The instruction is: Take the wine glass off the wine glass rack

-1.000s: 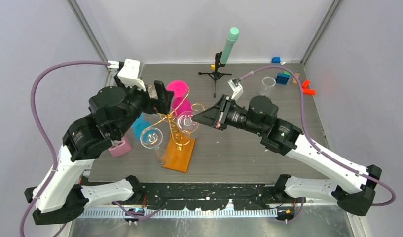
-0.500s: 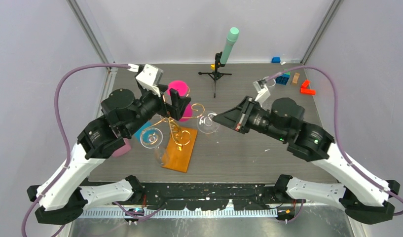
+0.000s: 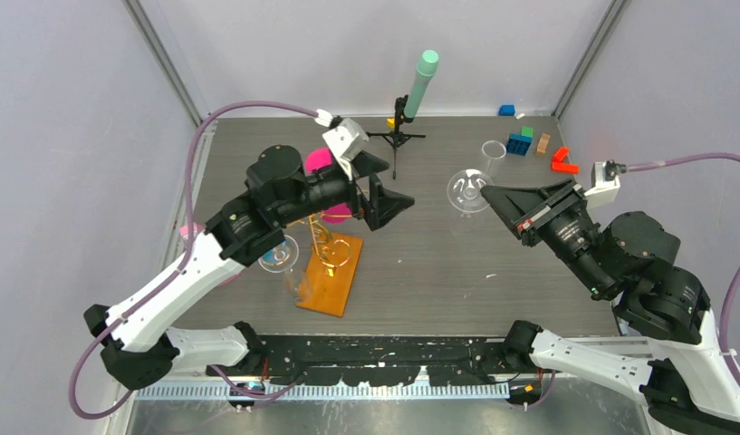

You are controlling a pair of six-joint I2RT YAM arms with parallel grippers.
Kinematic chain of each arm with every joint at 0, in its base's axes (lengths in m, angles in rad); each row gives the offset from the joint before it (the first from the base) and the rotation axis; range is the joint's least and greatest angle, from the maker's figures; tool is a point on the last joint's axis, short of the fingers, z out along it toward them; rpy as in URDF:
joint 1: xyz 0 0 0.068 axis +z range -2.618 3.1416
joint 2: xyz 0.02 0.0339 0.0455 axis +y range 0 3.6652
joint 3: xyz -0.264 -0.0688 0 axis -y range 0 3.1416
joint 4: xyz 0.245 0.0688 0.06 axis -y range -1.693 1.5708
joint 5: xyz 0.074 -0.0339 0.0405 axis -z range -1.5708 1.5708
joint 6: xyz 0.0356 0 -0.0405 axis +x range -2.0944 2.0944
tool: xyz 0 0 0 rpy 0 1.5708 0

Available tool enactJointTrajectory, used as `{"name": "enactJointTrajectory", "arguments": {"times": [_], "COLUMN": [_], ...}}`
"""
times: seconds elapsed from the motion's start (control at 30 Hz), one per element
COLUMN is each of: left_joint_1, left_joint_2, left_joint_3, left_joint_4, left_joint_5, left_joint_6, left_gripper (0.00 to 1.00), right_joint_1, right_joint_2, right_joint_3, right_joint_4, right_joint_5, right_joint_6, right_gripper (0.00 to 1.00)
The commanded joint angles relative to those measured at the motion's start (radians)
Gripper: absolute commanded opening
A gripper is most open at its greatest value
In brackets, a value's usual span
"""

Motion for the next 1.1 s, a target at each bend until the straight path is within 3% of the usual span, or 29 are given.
{"name": "enactJointTrajectory", "arguments": {"times": [0.0, 0.23, 0.33, 0.63, 1.07], "left_joint_1": [0.003, 0.000, -0.010, -0.022, -0.061], "left_joint_2": [0.050, 0.165, 0.210, 0.306, 0.343], "left_joint_3": [-0.024, -0.068, -0.062, -0.027, 0.016], "left_joint_4": [0.242, 0.594, 0.702, 0.805, 0.849], "left_joint_5": [0.270, 0.372, 0.389, 0.445, 0.500], "left_joint_6": [-0.083, -0.289, -0.306, -0.295, -0.111], "left_gripper": [0.93, 0.90, 0.89, 0.80, 0.77], "right_joint_1": [-0.001, -0.001, -0.001, -0.001, -0.001], "right_joint_2": [0.015, 0.069, 0.080, 0.068, 0.072], "right_joint_3": [0.064, 0.142, 0.147, 0.097, 0.088], "right_joint_4": [0.091, 0.121, 0.141, 0.208, 0.210], "right_joint_5": [0.180, 0.164, 0.141, 0.091, 0.057], "right_joint_6": [0.055, 0.049, 0.052, 0.091, 0.107], "right_gripper": [0.00, 0.00, 0.00, 0.00, 0.00]}}
